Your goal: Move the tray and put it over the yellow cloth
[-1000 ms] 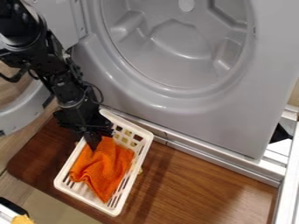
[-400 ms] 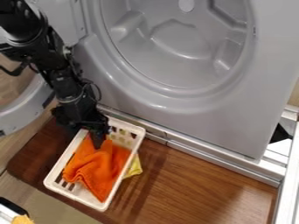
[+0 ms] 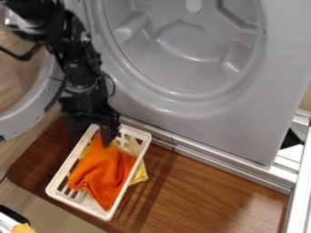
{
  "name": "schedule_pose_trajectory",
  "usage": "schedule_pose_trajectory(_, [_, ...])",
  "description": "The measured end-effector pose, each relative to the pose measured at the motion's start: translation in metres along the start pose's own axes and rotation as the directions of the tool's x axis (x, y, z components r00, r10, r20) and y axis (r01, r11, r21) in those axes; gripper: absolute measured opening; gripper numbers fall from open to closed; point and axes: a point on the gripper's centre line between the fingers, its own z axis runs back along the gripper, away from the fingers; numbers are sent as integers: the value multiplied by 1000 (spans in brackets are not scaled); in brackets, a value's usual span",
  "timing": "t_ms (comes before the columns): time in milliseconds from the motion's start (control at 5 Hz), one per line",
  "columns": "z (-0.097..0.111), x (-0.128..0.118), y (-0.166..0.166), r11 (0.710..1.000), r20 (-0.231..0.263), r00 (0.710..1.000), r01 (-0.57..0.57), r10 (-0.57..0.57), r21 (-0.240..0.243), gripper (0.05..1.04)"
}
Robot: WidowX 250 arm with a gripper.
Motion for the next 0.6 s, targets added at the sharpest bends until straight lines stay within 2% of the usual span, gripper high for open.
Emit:
schedule_pose_trajectory(200, [19, 6, 0, 997, 2, 999, 36, -36, 61, 999])
schedule_pose_trajectory(400, [38, 12, -2, 993, 21, 998, 57, -60, 101, 999])
schedule_pose_trajectory(600, [40, 13, -2, 993, 24, 998, 58, -61, 102, 999])
